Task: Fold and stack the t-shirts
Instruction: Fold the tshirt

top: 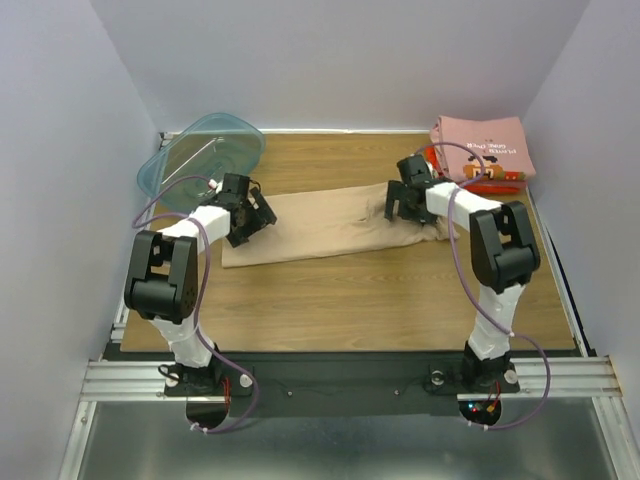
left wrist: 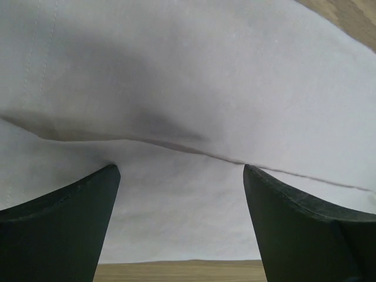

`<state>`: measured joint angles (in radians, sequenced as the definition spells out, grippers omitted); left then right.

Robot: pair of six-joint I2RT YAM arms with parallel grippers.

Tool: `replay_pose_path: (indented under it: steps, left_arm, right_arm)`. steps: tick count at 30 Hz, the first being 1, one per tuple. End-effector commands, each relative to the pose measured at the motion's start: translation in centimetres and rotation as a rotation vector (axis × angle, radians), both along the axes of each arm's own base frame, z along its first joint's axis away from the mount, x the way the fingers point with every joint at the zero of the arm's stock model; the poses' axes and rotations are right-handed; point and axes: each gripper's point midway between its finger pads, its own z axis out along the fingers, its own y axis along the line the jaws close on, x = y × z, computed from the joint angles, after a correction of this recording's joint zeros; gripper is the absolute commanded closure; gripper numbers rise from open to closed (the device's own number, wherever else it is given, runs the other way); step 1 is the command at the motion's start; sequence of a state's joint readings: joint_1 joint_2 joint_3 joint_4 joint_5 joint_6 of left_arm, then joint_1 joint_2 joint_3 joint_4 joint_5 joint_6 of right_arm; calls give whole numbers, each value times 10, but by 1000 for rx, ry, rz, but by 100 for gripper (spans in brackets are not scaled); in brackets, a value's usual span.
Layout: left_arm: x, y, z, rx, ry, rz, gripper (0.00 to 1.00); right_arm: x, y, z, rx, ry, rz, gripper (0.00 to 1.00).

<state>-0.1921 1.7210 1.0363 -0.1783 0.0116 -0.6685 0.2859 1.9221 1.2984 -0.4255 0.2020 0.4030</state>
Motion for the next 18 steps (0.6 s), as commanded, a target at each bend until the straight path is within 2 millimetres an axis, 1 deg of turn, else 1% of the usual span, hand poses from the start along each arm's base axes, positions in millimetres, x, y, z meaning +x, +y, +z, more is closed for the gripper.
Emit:
replay_pose_path:
  steps: [1, 2, 4, 5, 6, 8, 9, 10, 11, 12, 13, 15, 16, 17, 18]
  left_arm:
    - [-45, 6, -39, 43, 153, -24, 1]
    - [-60, 6, -48, 71, 183, -29, 1]
    - [-78, -2, -49, 63, 198, -48, 1]
    - [-98, -5, -57, 47, 236, -29, 1]
    - [-108, -23, -51, 21, 223, -70, 1]
    - [-130, -49, -51, -60, 241, -103, 1]
    - [-151, -74, -49, -131, 253, -139, 1]
    - [-164, -83, -51, -143, 271, -140, 1]
    - [-178, -98, -52, -198, 287, -164, 1]
    - [-187, -110, -50, -231, 292, -182, 1]
    - [-203, -135, -42, -290, 300, -201, 1]
    - [-215, -161, -29, -335, 281, -228, 1]
    - [-216, -170, -25, -349, 278, -198, 1]
    - [-228, -185, -19, -351, 267, -244, 1]
    - [-223, -199, -6, -367, 233, -263, 1]
  right_arm:
    - [62, 42, 16, -14, -121, 209, 0]
    - [81, 49, 13, -17, -137, 221, 0]
    - [97, 61, 10, -12, -150, 304, 0]
    - [100, 70, -8, 6, -123, 349, 0]
    - [115, 78, 4, -1, -166, 406, 0]
    - [123, 94, 2, 18, -184, 498, 0]
    - [135, 105, 4, 0, -215, 576, 0]
    - [139, 112, 5, 9, -232, 619, 0]
    - [144, 127, 11, 51, -265, 703, 0]
    - [148, 135, 12, 73, -284, 740, 0]
    - [156, 153, 19, 132, -325, 801, 0]
    - [164, 171, 24, 187, -366, 852, 0]
    - [173, 180, 29, 214, -399, 873, 0]
    - [176, 186, 31, 240, -414, 884, 0]
    - [178, 194, 37, 279, -434, 886, 0]
